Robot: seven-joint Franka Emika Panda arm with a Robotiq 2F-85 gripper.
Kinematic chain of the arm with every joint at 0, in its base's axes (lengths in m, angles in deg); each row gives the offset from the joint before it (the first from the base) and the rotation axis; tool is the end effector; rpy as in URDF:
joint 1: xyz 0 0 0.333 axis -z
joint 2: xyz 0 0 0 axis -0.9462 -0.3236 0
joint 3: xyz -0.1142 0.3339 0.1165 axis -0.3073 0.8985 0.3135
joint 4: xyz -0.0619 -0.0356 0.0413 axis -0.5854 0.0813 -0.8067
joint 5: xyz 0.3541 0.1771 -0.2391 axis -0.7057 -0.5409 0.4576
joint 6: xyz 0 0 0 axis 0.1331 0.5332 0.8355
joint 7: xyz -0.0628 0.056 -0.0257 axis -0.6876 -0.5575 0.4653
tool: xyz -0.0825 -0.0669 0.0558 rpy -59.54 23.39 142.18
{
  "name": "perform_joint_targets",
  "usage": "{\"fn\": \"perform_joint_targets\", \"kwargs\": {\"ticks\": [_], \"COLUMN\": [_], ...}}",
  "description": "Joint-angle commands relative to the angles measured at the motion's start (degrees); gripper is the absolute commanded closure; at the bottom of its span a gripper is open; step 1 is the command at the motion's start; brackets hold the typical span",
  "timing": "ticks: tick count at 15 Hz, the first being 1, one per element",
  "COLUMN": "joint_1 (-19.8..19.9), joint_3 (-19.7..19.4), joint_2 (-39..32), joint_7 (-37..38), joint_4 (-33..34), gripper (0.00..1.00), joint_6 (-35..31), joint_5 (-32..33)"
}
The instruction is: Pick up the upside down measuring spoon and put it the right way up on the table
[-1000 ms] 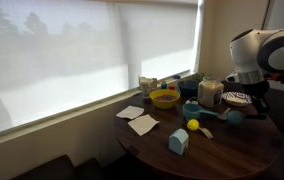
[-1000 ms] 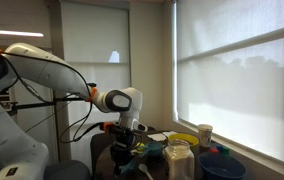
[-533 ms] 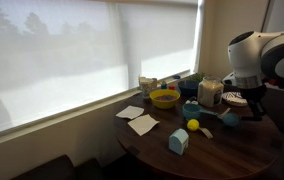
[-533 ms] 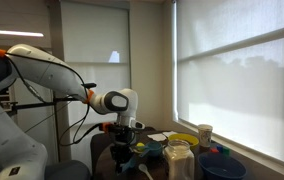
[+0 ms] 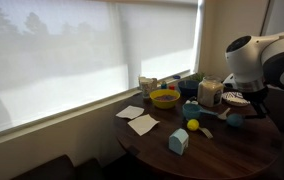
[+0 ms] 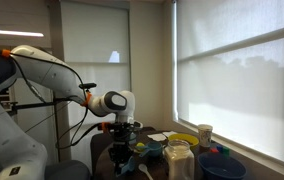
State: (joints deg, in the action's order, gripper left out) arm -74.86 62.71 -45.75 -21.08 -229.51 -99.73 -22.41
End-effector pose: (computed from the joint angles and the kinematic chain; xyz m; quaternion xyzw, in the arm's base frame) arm 0.3859 0.0146 0.4047 0.9301 0.2400 -0.2031 0.1902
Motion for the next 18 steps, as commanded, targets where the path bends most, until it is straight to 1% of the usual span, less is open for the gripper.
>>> {"fn": "perform_joint_targets", "kwargs": {"ticks": [1,5,8,12,13,14,15,18], "joint_1": [-1.8,-4.3,-5.9,-7.3,-7.6,-7.8,-8.0,-8.0], "joint_3": [3.6,7.1,8.4,10.0,9.8,8.6,8.6,8.3], "joint_2": [-1.6,-3.7,-4.5,-6.1,-6.3,-5.1,-5.2,-5.1], "joint_7": [4.6,9.2,11.1,13.1,13.6,11.7,12.0,11.9], "joint_4": [0.1,-0.6,-1.2,-2.1,-2.5,-1.3,-1.5,-1.4], "gripper": [0.98,0.98,0.98,0.98,0.98,0.98,0.92,0.92], "joint_6": [2.3,0.8,-0.3,0.9,0.4,1.3,1.3,1.3], "joint_5": [6.0,10.1,12.7,19.1,19.7,17.3,17.5,17.4]}}
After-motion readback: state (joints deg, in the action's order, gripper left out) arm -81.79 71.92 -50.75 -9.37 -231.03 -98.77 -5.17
